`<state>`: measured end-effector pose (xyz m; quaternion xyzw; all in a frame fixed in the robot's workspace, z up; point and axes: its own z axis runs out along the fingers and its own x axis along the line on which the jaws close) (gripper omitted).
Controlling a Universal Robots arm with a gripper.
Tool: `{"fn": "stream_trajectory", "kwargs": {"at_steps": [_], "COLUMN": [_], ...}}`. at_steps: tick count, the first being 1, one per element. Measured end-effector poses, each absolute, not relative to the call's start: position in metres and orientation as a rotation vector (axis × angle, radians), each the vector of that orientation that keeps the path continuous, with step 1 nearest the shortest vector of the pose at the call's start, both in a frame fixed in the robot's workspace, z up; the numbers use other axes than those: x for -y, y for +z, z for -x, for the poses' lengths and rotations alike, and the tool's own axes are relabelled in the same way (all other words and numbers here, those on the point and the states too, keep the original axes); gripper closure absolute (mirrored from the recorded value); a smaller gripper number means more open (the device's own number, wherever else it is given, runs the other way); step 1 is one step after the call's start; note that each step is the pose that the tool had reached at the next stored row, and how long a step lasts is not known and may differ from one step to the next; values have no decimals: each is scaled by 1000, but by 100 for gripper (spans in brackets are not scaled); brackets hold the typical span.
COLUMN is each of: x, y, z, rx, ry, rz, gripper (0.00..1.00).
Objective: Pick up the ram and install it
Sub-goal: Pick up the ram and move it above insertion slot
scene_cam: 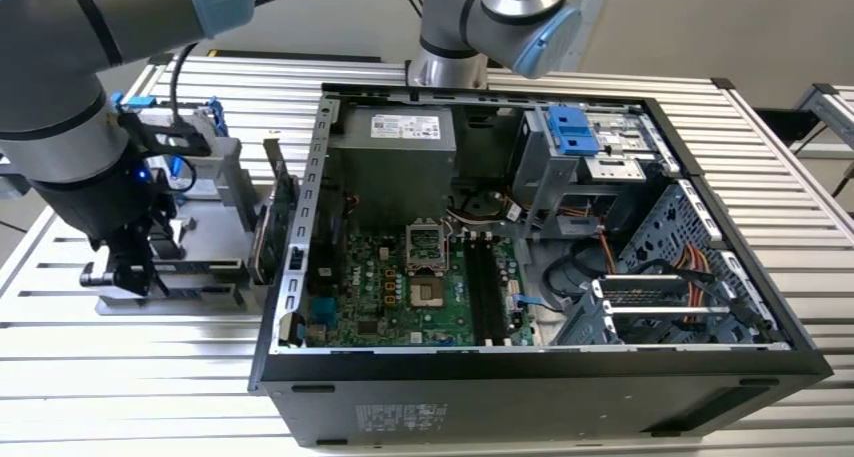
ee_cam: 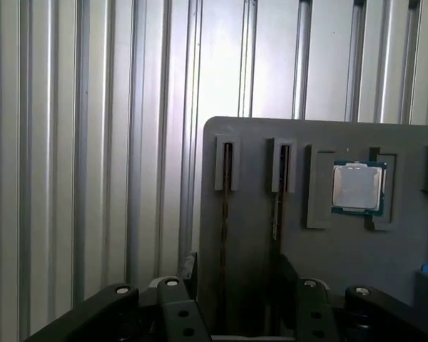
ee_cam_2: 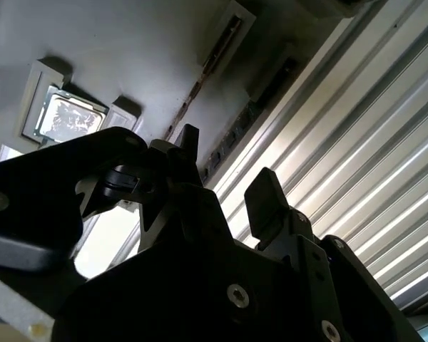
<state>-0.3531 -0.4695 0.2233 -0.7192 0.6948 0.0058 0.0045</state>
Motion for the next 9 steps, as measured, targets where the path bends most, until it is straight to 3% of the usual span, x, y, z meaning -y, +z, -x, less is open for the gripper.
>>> {"fn": "stream_trajectory", "kwargs": {"at_steps": [9], "x": [471], "y": [214], "z": [353], "rx": [-2176], "ry": [18], "rz": [2253], "gripper": [0]}}
